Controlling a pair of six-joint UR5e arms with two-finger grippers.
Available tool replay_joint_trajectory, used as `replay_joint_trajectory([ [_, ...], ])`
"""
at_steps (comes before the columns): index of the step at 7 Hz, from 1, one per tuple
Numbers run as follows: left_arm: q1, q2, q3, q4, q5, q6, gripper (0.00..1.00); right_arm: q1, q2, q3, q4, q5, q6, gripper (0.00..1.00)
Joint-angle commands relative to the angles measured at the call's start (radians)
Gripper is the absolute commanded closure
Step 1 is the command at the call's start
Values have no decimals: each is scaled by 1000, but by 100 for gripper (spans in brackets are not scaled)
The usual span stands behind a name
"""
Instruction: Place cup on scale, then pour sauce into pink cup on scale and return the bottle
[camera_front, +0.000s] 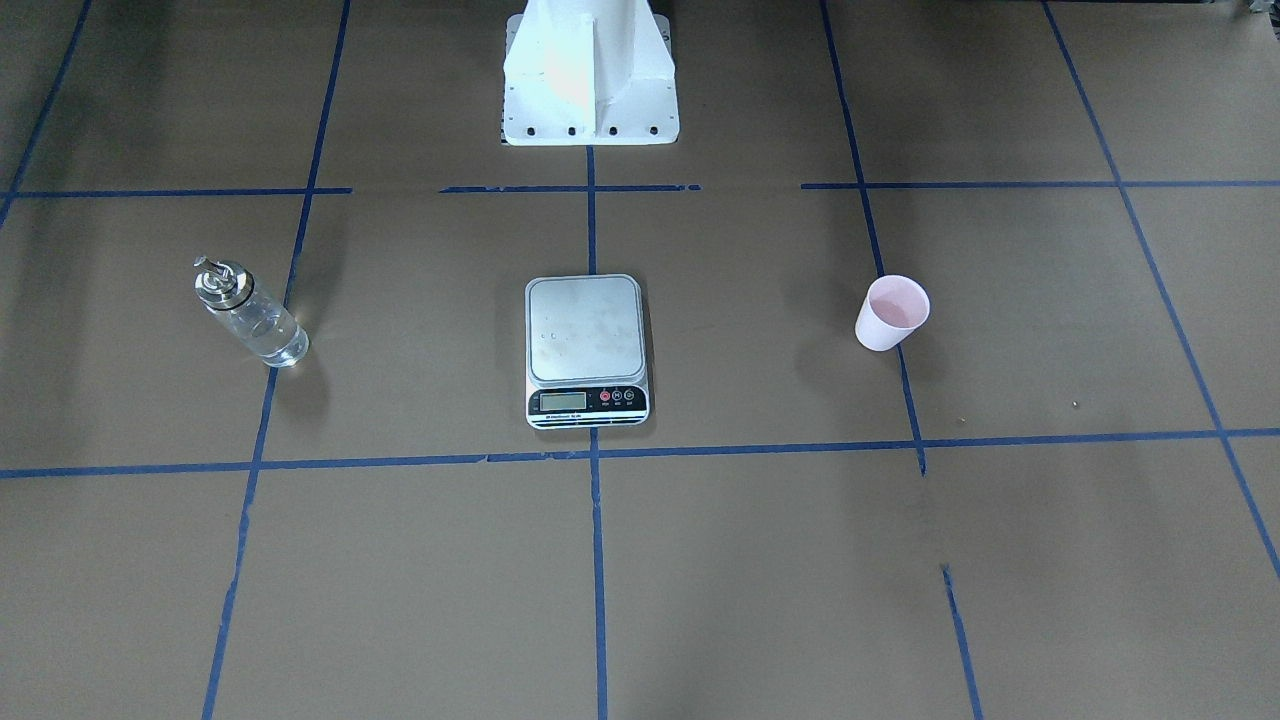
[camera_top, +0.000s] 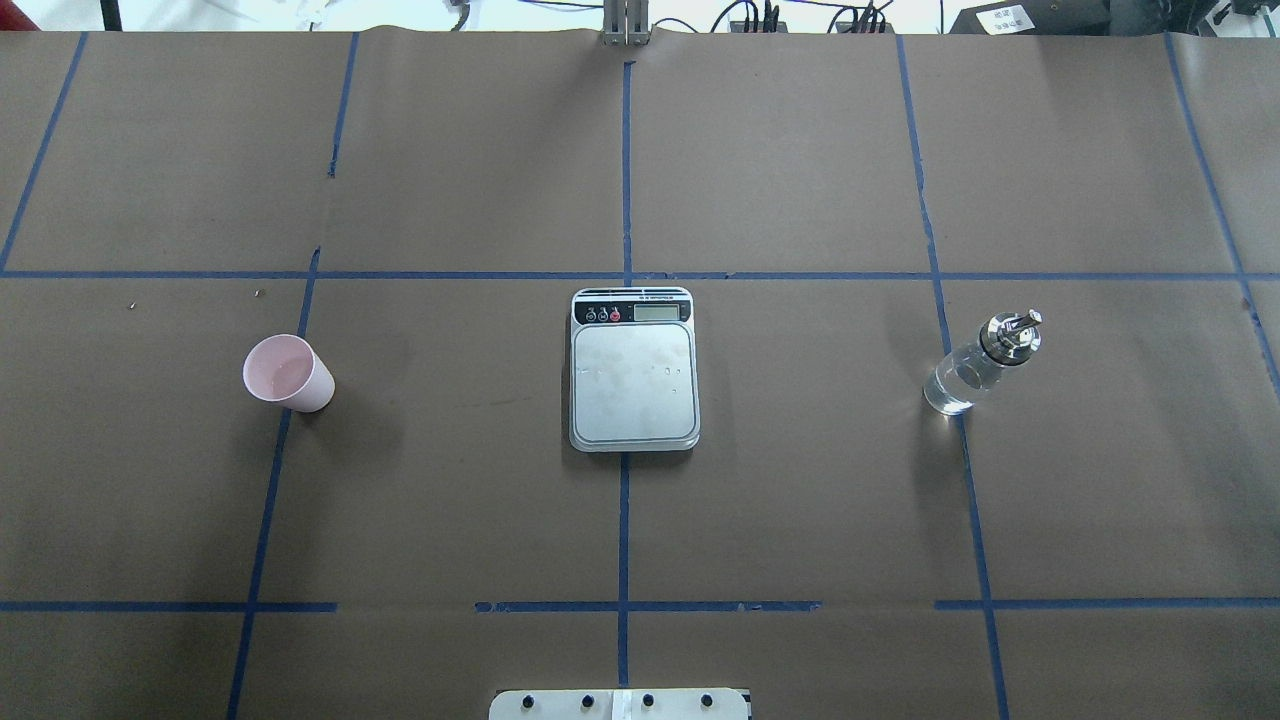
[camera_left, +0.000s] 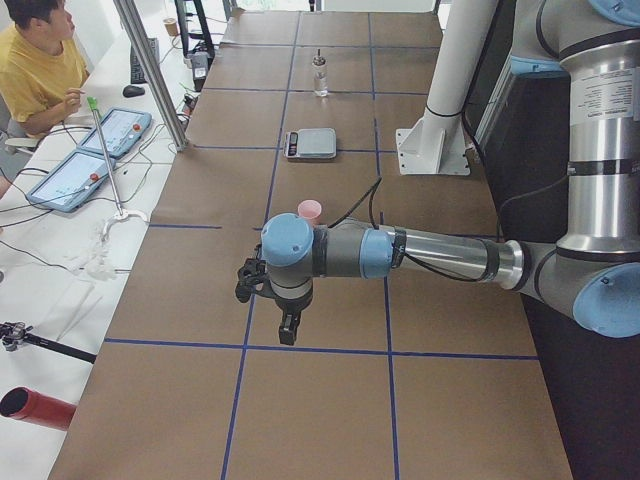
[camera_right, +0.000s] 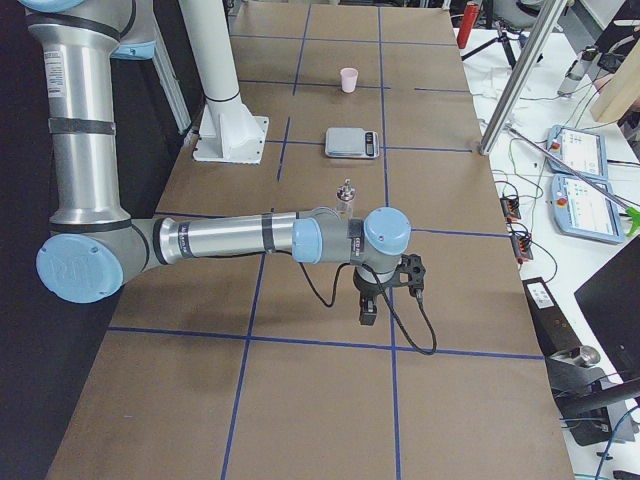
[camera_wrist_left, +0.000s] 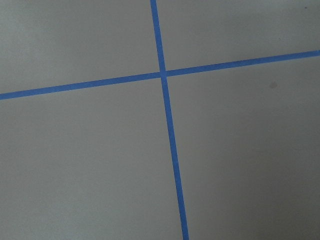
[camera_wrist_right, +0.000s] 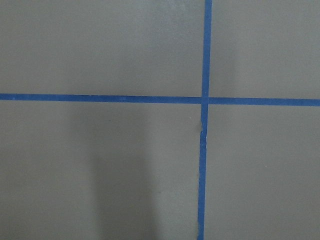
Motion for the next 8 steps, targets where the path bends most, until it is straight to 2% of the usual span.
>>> replay_joint_trajectory([
  [1,5,-6,-29,-15,9,5,0,0,0,3,6,1,1,0],
  [4,6,3,-37,-23,-6,2,0,0,2,4,12,13,3,0],
  [6,25,-6,-38,-78,-19,-2,0,-2,2,6,22,11,9,0],
  [8,26,-8,-41,-97,-31,6,0,-3,-49,-5,122,14,14,0],
])
